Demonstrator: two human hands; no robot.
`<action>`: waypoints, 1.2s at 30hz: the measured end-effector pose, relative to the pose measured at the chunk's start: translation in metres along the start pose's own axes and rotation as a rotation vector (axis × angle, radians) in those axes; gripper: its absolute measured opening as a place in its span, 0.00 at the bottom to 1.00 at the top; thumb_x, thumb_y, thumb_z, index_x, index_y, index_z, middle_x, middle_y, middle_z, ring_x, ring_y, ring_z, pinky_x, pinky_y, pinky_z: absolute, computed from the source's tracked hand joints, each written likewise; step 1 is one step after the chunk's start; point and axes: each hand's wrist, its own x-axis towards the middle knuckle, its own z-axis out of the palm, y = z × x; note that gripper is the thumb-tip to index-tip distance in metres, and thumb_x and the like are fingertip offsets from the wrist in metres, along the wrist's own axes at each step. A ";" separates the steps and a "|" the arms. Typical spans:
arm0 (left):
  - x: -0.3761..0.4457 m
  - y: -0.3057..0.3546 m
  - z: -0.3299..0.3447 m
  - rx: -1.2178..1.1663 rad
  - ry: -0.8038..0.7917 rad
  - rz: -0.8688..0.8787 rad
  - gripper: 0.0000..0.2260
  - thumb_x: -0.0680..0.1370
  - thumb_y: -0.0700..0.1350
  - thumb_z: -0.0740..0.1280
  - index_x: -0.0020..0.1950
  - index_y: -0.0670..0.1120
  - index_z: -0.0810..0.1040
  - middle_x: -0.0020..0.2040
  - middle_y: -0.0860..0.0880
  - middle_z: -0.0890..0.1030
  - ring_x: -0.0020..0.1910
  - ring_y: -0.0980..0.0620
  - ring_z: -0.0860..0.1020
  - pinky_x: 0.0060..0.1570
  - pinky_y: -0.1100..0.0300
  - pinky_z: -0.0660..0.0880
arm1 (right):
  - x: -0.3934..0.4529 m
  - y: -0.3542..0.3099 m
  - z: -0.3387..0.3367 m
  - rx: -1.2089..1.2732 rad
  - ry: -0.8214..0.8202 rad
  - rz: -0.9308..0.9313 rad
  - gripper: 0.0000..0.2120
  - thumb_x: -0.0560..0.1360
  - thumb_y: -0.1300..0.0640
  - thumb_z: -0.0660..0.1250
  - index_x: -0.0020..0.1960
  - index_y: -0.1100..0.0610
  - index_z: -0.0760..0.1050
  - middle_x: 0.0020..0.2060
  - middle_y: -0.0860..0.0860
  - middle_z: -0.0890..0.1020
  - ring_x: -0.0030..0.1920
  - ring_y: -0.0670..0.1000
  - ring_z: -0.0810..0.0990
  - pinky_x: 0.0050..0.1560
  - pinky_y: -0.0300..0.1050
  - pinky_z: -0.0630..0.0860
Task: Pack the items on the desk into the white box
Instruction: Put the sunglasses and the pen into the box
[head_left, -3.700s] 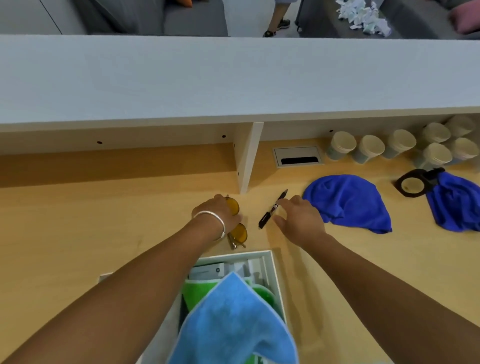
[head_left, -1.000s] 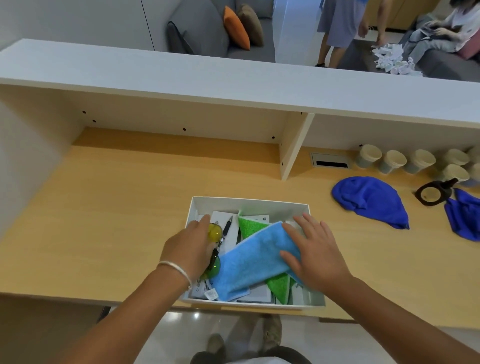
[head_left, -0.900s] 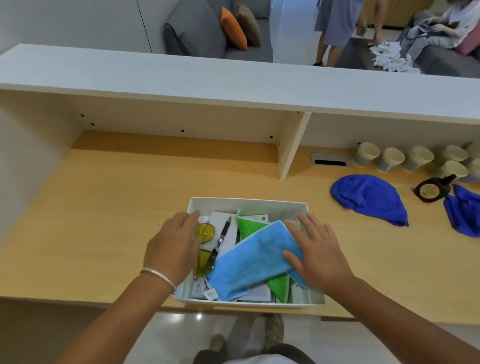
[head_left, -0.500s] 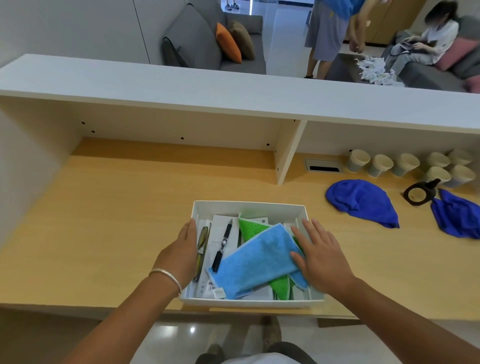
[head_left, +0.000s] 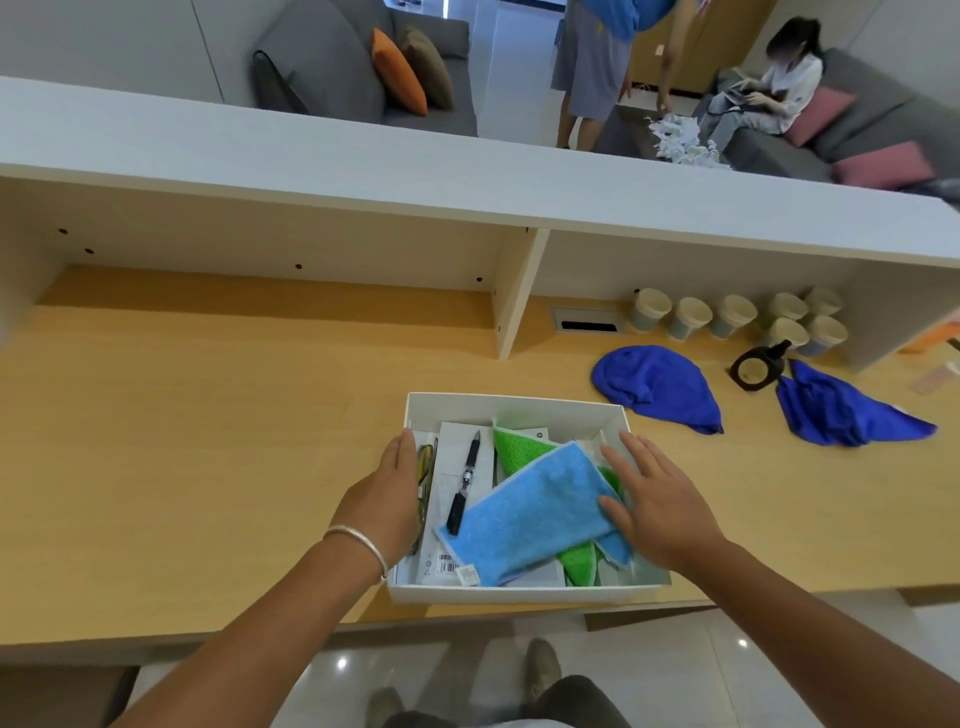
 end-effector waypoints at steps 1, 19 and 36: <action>0.002 0.009 0.002 0.002 -0.001 0.001 0.40 0.73 0.31 0.58 0.78 0.45 0.39 0.80 0.49 0.43 0.25 0.53 0.68 0.23 0.61 0.62 | -0.001 0.010 0.000 0.005 0.002 0.005 0.32 0.78 0.36 0.53 0.78 0.46 0.49 0.78 0.49 0.49 0.77 0.50 0.46 0.73 0.46 0.47; 0.043 0.250 0.079 0.016 0.042 -0.019 0.36 0.77 0.37 0.58 0.79 0.48 0.41 0.80 0.51 0.47 0.23 0.55 0.67 0.24 0.65 0.63 | -0.020 0.273 -0.003 0.309 0.063 -0.033 0.35 0.76 0.43 0.64 0.77 0.46 0.51 0.78 0.46 0.51 0.75 0.47 0.55 0.65 0.40 0.60; 0.107 0.317 0.048 0.176 0.167 0.222 0.32 0.78 0.63 0.52 0.78 0.53 0.46 0.79 0.46 0.52 0.76 0.48 0.55 0.71 0.51 0.60 | -0.012 0.329 -0.036 0.249 0.191 0.133 0.33 0.73 0.47 0.69 0.74 0.53 0.63 0.75 0.54 0.62 0.69 0.57 0.68 0.64 0.55 0.69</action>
